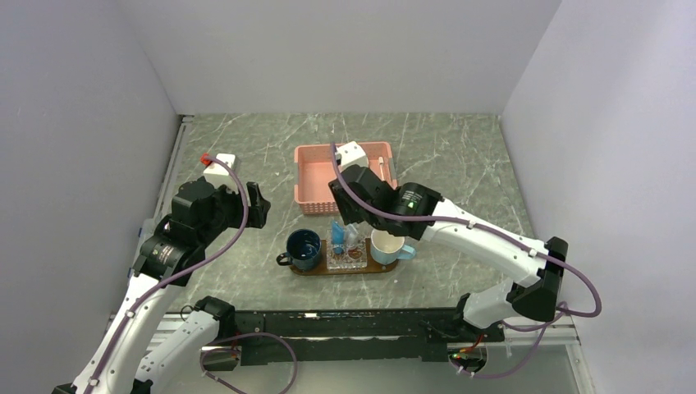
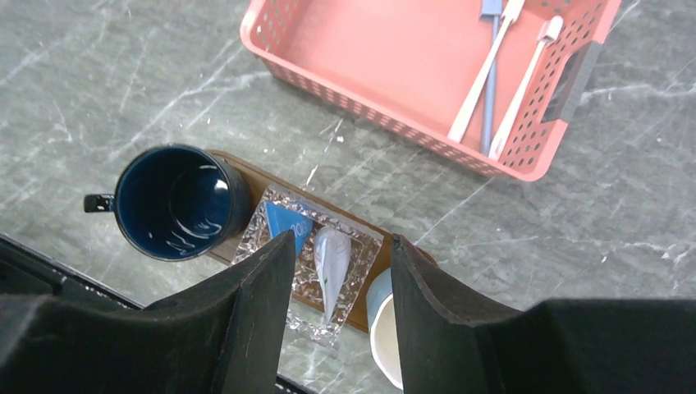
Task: Prepare toiletry sets of a toothbrush and toothpaste on the tray
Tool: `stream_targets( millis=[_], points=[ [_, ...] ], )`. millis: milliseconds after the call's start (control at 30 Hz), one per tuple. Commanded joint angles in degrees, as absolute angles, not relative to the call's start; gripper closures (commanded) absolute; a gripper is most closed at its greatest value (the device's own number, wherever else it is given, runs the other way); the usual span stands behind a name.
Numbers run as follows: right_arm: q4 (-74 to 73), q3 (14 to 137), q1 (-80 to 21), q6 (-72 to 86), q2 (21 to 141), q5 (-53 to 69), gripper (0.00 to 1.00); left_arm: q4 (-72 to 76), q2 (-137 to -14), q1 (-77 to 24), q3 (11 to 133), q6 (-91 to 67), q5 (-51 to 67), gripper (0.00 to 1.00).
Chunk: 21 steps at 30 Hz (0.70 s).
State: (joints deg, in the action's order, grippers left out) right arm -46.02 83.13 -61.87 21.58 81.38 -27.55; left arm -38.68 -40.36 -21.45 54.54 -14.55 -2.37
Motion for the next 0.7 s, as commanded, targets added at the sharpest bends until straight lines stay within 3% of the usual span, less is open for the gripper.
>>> stream_targets(
  millis=[0,667],
  points=[
    [-46.21,88.19,-59.95,19.82,81.68,-29.66,0.51,-36.93,-40.43,-21.18,54.35,-14.94,-1.67,0.13],
    [-40.43,94.03,-41.75,16.0,98.13,-16.59,0.51,-37.0,-39.43,-21.18,54.33,-14.83,-1.85,0.13]
  ],
)
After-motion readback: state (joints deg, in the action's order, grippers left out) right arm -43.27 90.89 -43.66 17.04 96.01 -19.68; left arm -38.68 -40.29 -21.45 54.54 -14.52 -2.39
